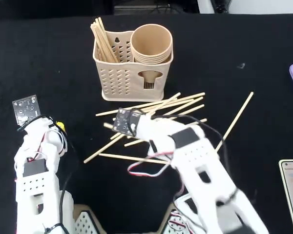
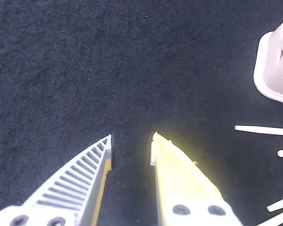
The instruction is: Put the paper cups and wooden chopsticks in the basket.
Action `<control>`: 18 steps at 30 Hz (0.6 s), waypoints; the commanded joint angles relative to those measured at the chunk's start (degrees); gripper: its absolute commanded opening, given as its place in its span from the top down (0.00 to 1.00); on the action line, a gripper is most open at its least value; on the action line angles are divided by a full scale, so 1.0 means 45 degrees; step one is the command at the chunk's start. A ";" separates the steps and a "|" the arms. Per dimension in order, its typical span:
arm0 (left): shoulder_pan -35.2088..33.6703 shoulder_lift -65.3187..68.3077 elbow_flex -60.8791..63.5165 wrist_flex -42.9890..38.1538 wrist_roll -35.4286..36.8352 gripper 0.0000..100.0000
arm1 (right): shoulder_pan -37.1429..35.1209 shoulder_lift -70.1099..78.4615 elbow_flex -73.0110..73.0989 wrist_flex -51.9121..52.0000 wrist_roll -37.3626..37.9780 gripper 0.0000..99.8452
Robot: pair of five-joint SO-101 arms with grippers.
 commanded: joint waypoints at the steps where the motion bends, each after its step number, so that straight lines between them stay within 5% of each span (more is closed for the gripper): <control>1: -0.0010 -0.0195 -0.0147 -0.0215 -0.0078 0.86 | -0.0098 -0.2589 -0.0889 0.0567 -0.1074 0.99; 8: -0.0010 -0.0195 -0.0127 -0.0215 -0.0078 0.86 | -0.2325 -0.4698 -0.2647 -0.0645 -0.4454 0.99; 18: -0.0010 -0.0195 -0.0127 -0.0215 -0.0078 0.86 | -0.2344 -0.3057 -0.3468 -1.0120 -0.7072 0.99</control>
